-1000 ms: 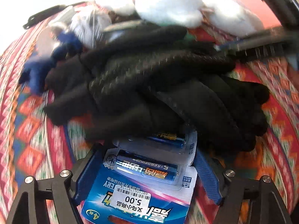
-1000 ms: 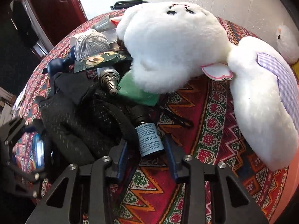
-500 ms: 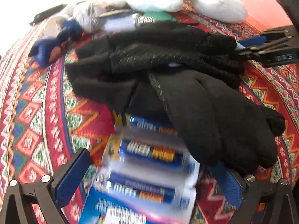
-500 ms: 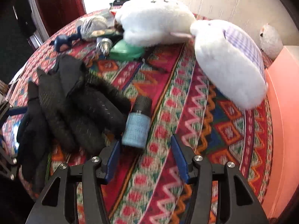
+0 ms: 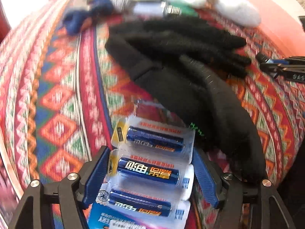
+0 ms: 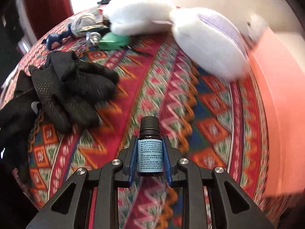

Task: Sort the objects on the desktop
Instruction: 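Grasp the blue battery blister pack with the left tool while the right tool grasps the dark glass bottle, then lift the battery pack and bottle and carry both toward the pink shoebox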

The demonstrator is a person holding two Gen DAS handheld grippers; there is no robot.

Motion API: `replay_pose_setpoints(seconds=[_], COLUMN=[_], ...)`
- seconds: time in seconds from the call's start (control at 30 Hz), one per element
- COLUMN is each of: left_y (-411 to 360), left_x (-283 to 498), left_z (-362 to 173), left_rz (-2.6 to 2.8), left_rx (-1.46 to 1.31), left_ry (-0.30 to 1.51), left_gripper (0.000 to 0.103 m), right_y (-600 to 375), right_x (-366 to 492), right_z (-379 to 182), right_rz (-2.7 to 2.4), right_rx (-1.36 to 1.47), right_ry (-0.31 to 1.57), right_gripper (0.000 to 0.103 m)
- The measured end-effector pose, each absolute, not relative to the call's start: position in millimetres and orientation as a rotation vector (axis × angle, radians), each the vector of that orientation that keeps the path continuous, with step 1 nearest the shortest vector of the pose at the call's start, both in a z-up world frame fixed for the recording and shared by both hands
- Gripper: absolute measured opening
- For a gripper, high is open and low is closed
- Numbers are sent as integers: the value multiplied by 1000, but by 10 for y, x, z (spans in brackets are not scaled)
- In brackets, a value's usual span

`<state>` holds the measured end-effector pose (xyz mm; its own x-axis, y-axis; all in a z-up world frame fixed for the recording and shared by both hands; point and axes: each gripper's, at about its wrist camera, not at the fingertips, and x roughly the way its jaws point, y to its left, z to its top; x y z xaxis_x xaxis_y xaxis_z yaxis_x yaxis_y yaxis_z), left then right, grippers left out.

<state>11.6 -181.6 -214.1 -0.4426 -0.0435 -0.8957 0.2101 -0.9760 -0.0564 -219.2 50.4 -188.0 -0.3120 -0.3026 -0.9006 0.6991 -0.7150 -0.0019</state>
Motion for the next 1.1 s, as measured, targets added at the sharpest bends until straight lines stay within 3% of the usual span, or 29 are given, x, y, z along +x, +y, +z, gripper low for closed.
replay_pose_setpoints(seconds=[0.03, 0.1, 0.27, 0.33, 0.4, 0.43, 0.57, 0.93, 0.97, 1.1], left_y=[-1784, -1679, -1640, -1654, -1677, -1713, -1772, -1633, -1612, -1539], left_x=[123, 137, 276, 313, 357, 393, 553, 838, 823, 838], left_z=[-2164, -2218, -2277, -2285, -2230, -2180, -2072, -1599, -1564, -1535], left_rz=[-2520, -2471, -2446, -2460, -2465, -2479, -2473, -2558, -2570, -2572], left_rx=[1589, 1626, 1661, 1650, 1606, 1570, 1485, 1324, 1316, 1327], left_ry=[205, 120, 159, 168, 194, 243, 340, 309, 308, 299], left_gripper=[80, 101, 103, 99, 81, 78, 78, 77, 51, 51], right_y=[558, 593, 458, 453, 385, 348, 331, 410, 433, 539], right_x=[-2200, -2208, -2078, -2075, -1940, -1918, -1856, -1464, -1418, -1245], right_z=[-1877, -1866, -1897, -1907, -1994, -2026, -2011, -1700, -1662, -1513], right_rz=[-2062, -2064, -2084, -2083, -2086, -2090, -2103, -2113, -2114, -2120], right_rx=[1308, 1329, 1306, 1313, 1318, 1319, 1322, 1263, 1256, 1229], right_ry=[499, 465, 528, 510, 488, 478, 455, 433, 429, 418], right_gripper=[26, 26, 26, 26, 26, 26, 26, 26, 25, 26])
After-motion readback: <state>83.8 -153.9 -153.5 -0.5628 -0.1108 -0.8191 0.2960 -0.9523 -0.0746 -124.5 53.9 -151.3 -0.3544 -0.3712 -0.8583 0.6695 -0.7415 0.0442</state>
